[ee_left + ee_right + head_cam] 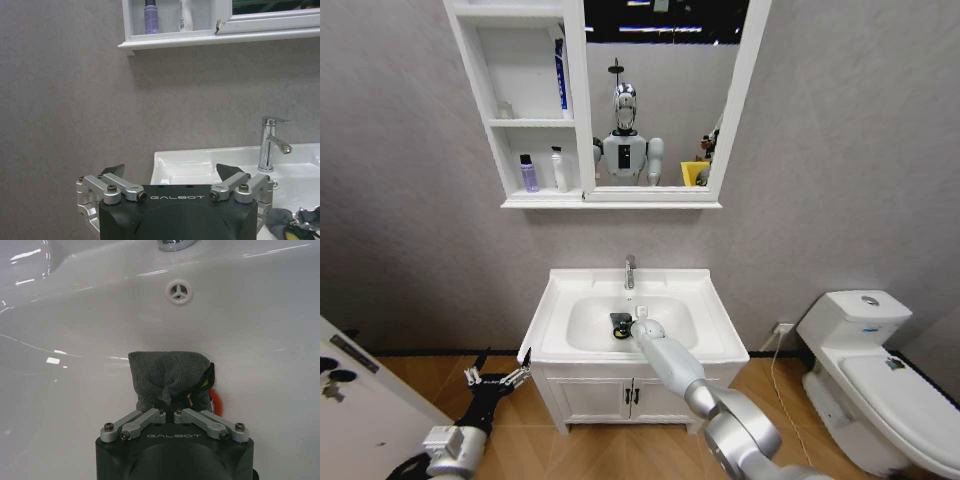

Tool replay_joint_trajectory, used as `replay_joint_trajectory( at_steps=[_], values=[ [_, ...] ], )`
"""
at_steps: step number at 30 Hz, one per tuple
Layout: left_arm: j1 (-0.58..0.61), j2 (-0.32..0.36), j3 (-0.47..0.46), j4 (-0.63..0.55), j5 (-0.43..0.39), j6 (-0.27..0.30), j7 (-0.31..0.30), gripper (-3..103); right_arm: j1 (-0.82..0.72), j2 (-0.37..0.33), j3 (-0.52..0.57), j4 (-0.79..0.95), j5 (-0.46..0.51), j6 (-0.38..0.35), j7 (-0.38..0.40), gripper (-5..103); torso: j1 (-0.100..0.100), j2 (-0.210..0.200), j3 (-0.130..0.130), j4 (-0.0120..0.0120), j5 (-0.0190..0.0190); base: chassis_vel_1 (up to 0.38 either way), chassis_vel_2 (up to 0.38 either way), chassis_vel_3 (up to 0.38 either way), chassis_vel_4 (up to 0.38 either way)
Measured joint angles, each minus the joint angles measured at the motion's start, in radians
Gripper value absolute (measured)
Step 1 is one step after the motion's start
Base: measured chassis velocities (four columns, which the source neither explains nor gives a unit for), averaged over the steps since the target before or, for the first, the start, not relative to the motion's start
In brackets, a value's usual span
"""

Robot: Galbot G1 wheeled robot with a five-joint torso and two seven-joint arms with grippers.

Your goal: Move facial cleanser and shampoo from washbasin to cabinet, then wipe washbasin with towel.

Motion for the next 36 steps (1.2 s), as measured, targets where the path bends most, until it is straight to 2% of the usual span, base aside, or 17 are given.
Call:
replay_joint_trajectory(
  at_steps=[1,4,5,8,12,17,21,22,23,24,25,27,31,36],
  values=[
    [0.000,0.000,0.000,0.000,0.000,0.000,0.000,100,0.000,0.000,0.000,0.000,0.000,0.000,0.000,2,0.000,0.000,0.000,0.0000,0.0000,0.000,0.000,0.000,0.000],
    [0.000,0.000,0.000,0.000,0.000,0.000,0.000,100,-0.024,-0.068,0.011,0.052,0.037,-0.035,0.026,2,0.000,0.000,0.000,-0.0015,-0.0004,0.000,0.000,0.000,0.000],
    [0.000,0.000,0.000,0.000,0.000,0.000,0.000,100,-0.024,-0.068,0.011,0.052,0.037,-0.035,0.026,2,0.000,0.000,0.000,-0.0015,-0.0004,0.000,0.000,0.000,0.000],
    [0.000,0.000,0.000,0.000,0.000,0.000,0.000,100,-0.057,-0.135,-0.002,0.133,0.068,-0.064,0.049,2,0.000,0.000,0.000,-0.0016,-0.0004,0.000,0.000,0.000,0.000],
    [0.000,0.000,0.000,0.000,0.000,0.000,0.000,100,-0.069,-0.153,-0.015,0.153,0.081,-0.070,0.051,2,0.000,0.000,0.000,-0.0016,-0.0004,0.000,0.000,0.000,0.000],
    [0.000,0.000,0.000,0.000,0.000,0.000,0.000,100,-0.043,-0.091,-0.046,0.086,0.059,-0.058,0.032,2,0.000,0.000,0.000,-0.0020,-0.0008,0.000,0.000,0.000,0.000],
    [0.000,0.000,0.000,0.000,0.000,0.000,0.000,100,-0.034,-0.011,-0.076,0.067,0.051,-0.054,0.026,2,0.000,0.000,0.000,-0.0012,-0.0006,0.000,0.000,0.000,0.000],
    [0.000,0.000,0.000,0.000,0.000,0.000,0.001,100,-0.034,0.007,-0.084,0.067,0.048,-0.052,0.024,2,0.000,0.000,0.000,0.0004,0.0000,0.000,0.000,0.000,0.000],
    [0.000,0.000,0.000,0.000,0.000,0.000,0.000,100,-0.036,0.015,-0.086,0.067,0.043,-0.052,0.024,2,0.000,0.000,0.000,0.0004,-0.0002,0.000,0.000,0.000,0.000],
    [0.000,0.000,0.000,0.000,0.000,0.000,0.000,100,-0.036,0.015,-0.086,0.067,0.043,-0.052,0.024,2,0.000,0.000,0.000,0.0004,-0.0002,0.000,0.000,0.000,0.000],
    [0.000,0.000,0.000,0.000,0.000,0.000,0.000,100,-0.039,0.016,-0.090,0.072,0.043,-0.052,0.025,2,0.000,0.000,0.000,-0.0010,-0.0009,0.000,0.000,0.000,0.000],
    [0.000,0.000,0.000,0.000,0.000,0.000,0.000,100,-0.047,0.016,-0.104,0.087,0.043,-0.052,0.027,2,0.000,0.000,0.000,-0.0017,-0.0004,0.000,0.000,0.000,0.000],
    [0.000,0.000,0.000,0.000,0.000,0.000,0.000,100,-0.049,0.017,-0.101,0.086,0.041,-0.052,0.027,2,0.000,0.000,0.000,-0.0013,-0.0004,0.000,0.000,0.000,0.000],
    [0.000,0.000,0.000,0.000,0.000,0.000,0.000,100,-0.043,0.002,-0.054,0.050,-0.015,-0.043,0.013,2,0.000,0.000,0.000,0.0002,0.0000,0.000,0.000,0.000,0.000]
  ],
)
